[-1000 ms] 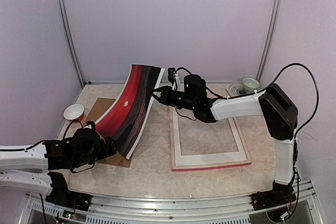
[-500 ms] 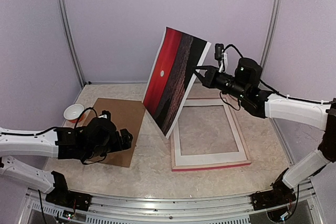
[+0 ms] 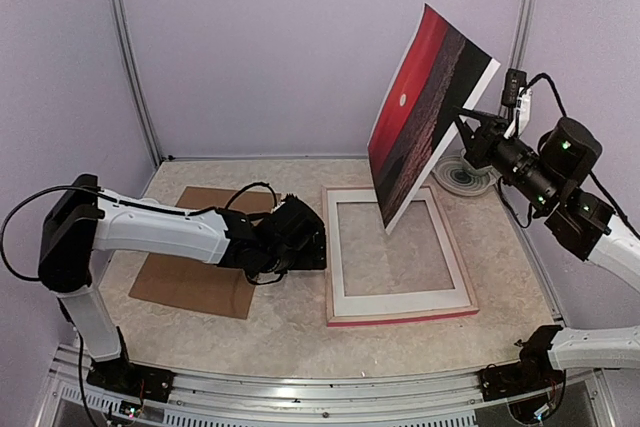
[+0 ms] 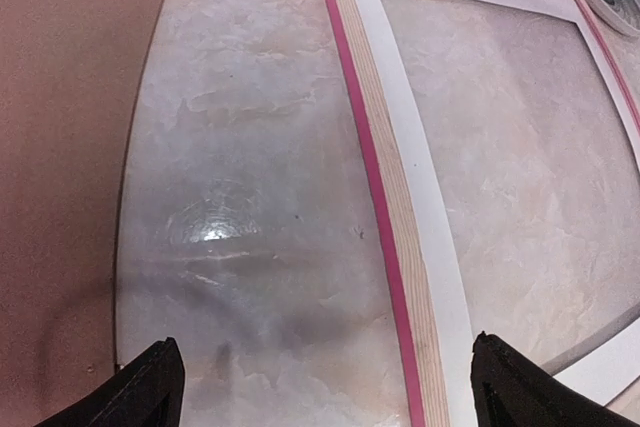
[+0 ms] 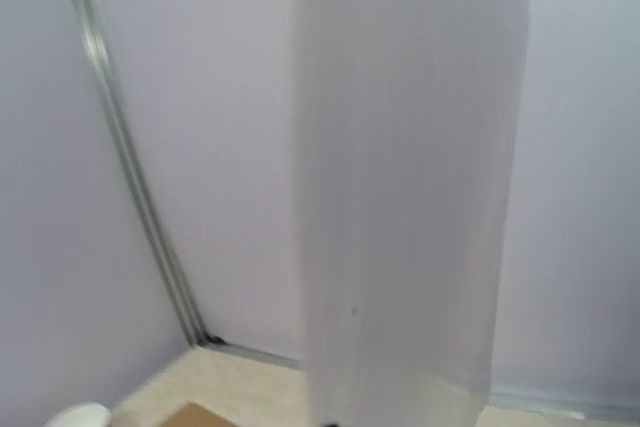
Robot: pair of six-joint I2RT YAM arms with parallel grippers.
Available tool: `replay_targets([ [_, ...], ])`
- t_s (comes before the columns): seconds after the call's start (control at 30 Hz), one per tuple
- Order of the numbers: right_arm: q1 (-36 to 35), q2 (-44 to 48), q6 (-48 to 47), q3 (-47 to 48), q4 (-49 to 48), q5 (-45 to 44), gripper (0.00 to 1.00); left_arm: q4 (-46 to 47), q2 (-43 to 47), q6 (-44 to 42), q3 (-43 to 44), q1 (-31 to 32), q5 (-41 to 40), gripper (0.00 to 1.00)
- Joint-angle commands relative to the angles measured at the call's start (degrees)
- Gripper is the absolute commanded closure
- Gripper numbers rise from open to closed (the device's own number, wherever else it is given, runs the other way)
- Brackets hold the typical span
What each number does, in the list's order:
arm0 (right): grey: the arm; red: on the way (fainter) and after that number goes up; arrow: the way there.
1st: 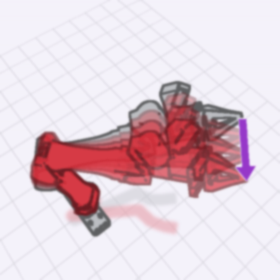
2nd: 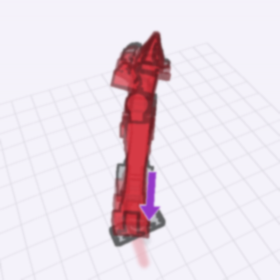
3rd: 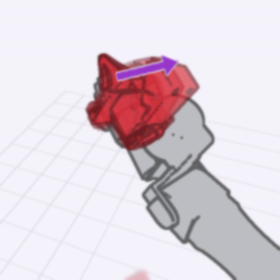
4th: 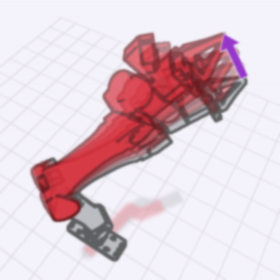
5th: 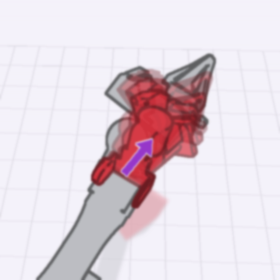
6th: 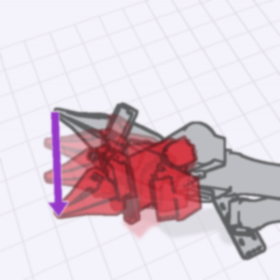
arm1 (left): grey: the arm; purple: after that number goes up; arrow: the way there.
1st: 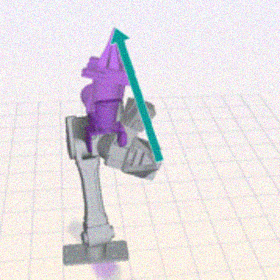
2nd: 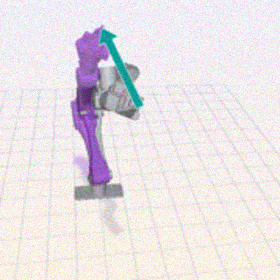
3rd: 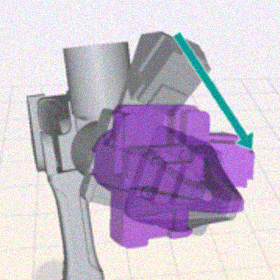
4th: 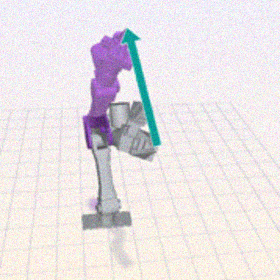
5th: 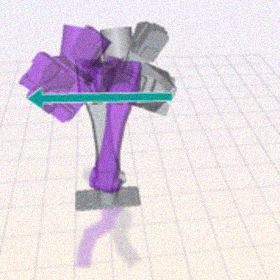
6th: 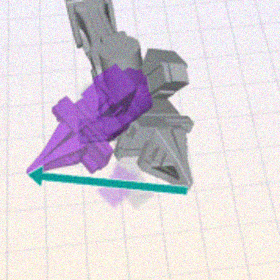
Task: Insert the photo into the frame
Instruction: Move the frame body to the center of the board.
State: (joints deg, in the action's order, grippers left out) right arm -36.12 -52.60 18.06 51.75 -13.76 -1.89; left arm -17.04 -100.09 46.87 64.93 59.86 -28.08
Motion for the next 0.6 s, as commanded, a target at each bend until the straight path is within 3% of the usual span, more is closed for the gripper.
replay_targets([
  [0.0, 0.61, 2.05, -2.40, -1.94, 6.70, -4.44, 1.00, -1.37, -6.99, -3.00, 7.19, 0.06, 0.94, 0.02],
  [0.33, 0.61, 6.07, -1.81, -2.90, 8.27, -4.98, 1.00, 1.55, -15.97, -4.38, 14.13, -1.89, 4.02, 0.22],
  [0.57, 0.61, 6.47, -1.13, -2.97, 8.30, -4.15, 1.00, 1.23, -20.51, -4.84, 16.73, -1.96, 3.23, 0.30],
])
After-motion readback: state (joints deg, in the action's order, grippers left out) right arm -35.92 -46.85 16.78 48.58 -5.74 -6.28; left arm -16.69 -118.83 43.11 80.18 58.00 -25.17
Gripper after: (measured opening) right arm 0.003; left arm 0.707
